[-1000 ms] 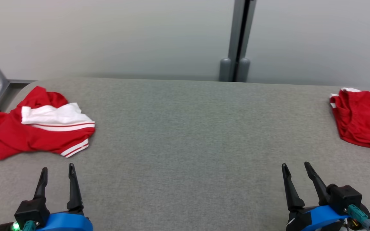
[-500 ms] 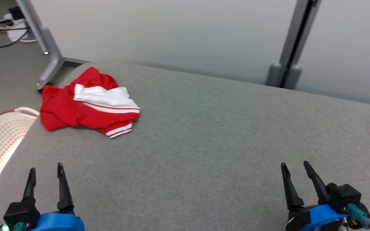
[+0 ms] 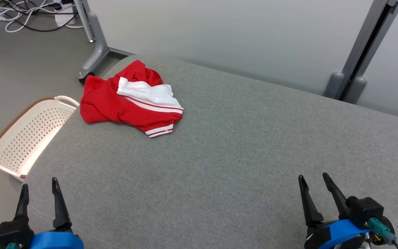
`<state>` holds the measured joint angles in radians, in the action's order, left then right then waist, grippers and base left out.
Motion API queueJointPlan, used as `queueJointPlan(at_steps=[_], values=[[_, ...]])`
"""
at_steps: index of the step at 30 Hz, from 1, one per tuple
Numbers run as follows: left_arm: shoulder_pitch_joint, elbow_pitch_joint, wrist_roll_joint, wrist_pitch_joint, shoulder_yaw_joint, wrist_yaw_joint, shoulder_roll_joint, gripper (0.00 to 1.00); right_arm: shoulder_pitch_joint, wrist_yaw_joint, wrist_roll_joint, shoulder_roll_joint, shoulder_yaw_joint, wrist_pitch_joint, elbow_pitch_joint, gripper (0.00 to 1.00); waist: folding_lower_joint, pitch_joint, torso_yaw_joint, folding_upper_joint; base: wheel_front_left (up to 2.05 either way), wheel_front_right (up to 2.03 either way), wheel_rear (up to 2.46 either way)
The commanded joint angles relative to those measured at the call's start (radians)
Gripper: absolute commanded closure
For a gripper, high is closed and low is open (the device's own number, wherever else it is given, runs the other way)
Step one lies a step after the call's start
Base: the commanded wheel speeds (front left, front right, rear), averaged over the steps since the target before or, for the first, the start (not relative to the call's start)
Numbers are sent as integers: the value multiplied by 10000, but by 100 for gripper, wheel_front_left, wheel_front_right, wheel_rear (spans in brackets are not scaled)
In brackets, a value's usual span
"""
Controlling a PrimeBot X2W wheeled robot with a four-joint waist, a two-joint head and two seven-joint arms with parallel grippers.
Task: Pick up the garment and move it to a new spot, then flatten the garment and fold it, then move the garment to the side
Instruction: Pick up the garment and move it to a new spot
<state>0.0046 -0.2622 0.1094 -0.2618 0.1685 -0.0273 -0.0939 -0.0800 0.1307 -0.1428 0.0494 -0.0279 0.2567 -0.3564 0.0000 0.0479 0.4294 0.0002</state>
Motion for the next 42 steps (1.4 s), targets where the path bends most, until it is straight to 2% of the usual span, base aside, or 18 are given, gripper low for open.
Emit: queueJointPlan(at_steps=[1,7,12,18,23,28,34,38,42], values=[[92,35,28,-45,25,23,-48,0,-145,1,46,22,4,27,-33,0,0,17,38,-2,0,0,0],[146,132,59,-45,75,88,-9,0,-179,1,60,22,-82,31,-40,0,0,61,54,-2,0,0,0],[-53,138,92,-45,93,119,22,0,-259,1,115,24,-145,-35,27,0,0,216,-195,-2,0,0,0],[-1072,-75,228,-45,271,13,-372,0,-530,1,451,24,-28,-162,368,0,0,705,-716,-2,0,0,0],[-2490,-384,381,-39,550,48,-826,0,-855,1,870,27,130,-422,935,0,0,1410,-1427,-2,0,0,0],[-3820,-635,577,-36,962,45,-1462,0,-1211,1,1305,73,337,-668,1741,0,0,2417,-2437,-2,0,0,0],[-5359,-1362,796,-32,1374,-1,-2422,0,-1318,1,1620,219,804,-1010,3115,0,0,3648,-3398,-2,0,0,0],[-6424,-2231,926,108,1532,-126,-3076,0,-1292,1,1701,287,1117,-1228,3967,0,0,4377,-3759,-2,0,0,0],[-7330,-3337,964,337,1402,-208,-3467,0,-1233,1,1691,343,1323,-1416,4534,0,0,4941,-3907,-2,0,0,0]])
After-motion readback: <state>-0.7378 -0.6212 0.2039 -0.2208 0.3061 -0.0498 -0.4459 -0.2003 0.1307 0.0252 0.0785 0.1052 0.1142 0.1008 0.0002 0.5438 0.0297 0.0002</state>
